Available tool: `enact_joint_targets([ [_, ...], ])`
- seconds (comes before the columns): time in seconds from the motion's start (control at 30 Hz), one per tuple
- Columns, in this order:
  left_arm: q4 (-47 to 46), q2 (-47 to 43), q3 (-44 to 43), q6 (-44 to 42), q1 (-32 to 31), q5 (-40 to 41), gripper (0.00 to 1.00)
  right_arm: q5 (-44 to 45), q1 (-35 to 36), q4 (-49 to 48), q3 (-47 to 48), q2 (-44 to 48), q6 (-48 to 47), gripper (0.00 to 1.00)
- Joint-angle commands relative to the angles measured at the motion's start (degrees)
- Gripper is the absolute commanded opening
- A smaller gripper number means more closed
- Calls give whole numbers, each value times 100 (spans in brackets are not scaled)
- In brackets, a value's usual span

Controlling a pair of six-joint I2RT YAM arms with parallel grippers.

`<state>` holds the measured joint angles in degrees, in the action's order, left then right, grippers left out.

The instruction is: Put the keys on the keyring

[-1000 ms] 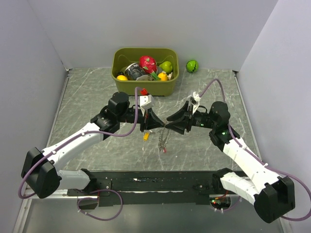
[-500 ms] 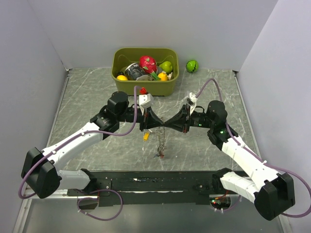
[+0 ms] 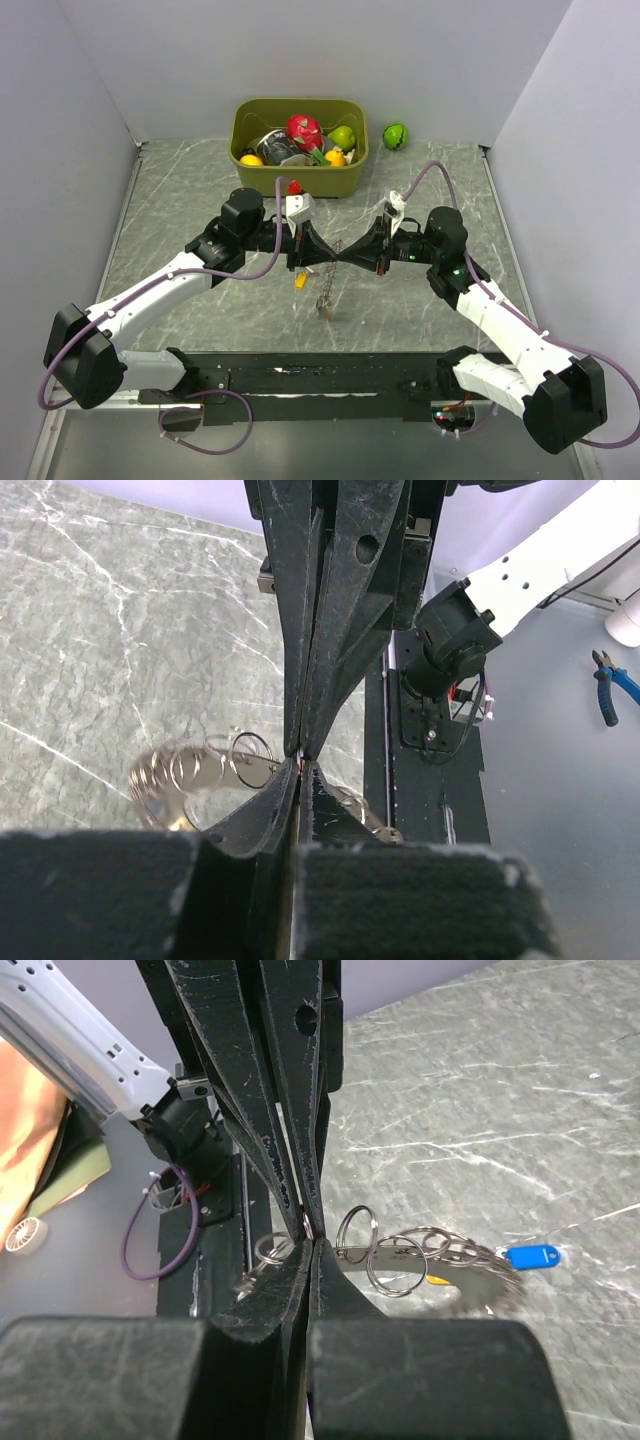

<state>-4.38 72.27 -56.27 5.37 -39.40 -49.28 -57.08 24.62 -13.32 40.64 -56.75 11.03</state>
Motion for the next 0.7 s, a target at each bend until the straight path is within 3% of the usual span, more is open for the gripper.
enact_joint_targets([
  [0.0,-352,-178,-139,-18,-77,-258,9,-75,51,-452,225,85,163,0],
  [0.27,-581,-371,116,113,-24,-29,35,30,51,-707,58,270,260,0],
  [0.43,-1371,-696,441,665,282,-91,48,39,43,-760,40,287,268,0],
  [0.67,-2953,-882,1030,1940,916,-881,51,127,43,-830,23,384,312,0],
])
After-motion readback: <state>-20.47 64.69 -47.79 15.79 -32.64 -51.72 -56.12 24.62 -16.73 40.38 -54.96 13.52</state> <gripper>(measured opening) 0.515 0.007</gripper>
